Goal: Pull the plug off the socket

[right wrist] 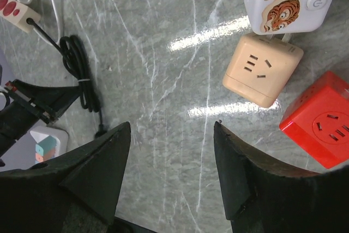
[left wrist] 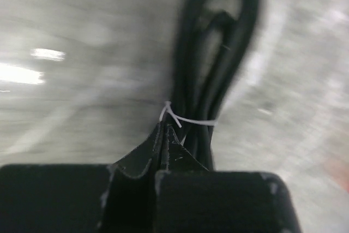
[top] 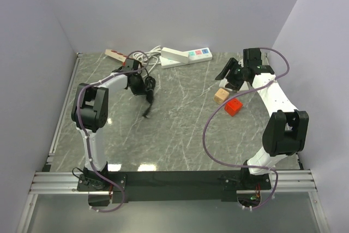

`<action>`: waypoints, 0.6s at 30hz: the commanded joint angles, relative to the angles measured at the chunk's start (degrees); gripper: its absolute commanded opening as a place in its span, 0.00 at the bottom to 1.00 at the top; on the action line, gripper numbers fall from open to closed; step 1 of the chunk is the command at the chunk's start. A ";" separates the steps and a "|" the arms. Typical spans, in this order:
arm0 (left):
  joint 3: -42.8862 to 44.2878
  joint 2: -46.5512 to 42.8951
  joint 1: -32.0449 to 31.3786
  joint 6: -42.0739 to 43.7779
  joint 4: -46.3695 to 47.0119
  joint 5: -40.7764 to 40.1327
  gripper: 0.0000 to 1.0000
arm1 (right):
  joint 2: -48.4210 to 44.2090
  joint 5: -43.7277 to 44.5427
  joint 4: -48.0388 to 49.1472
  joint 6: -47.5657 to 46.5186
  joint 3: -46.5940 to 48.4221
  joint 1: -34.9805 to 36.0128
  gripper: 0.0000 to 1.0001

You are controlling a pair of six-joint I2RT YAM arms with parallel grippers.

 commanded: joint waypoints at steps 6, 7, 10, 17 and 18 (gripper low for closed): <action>11.67 9.34 -5.86 -11.11 10.30 21.89 0.01 | -2.05 -1.23 1.45 -1.24 -0.74 0.29 0.69; 13.80 11.02 -6.47 -11.81 10.12 21.80 0.01 | -1.96 -1.40 1.36 -1.15 -0.56 0.29 0.69; 22.48 18.58 -6.13 -14.79 10.21 22.50 0.01 | -1.87 -1.40 1.01 -1.15 -0.12 0.28 0.69; 34.13 27.83 -3.32 -19.46 15.29 21.80 0.01 | -3.54 -1.23 1.01 -1.50 -1.35 0.28 0.69; 33.78 27.39 -2.97 -19.55 17.57 21.71 0.01 | -3.98 -1.31 1.10 -1.67 -1.61 0.20 0.69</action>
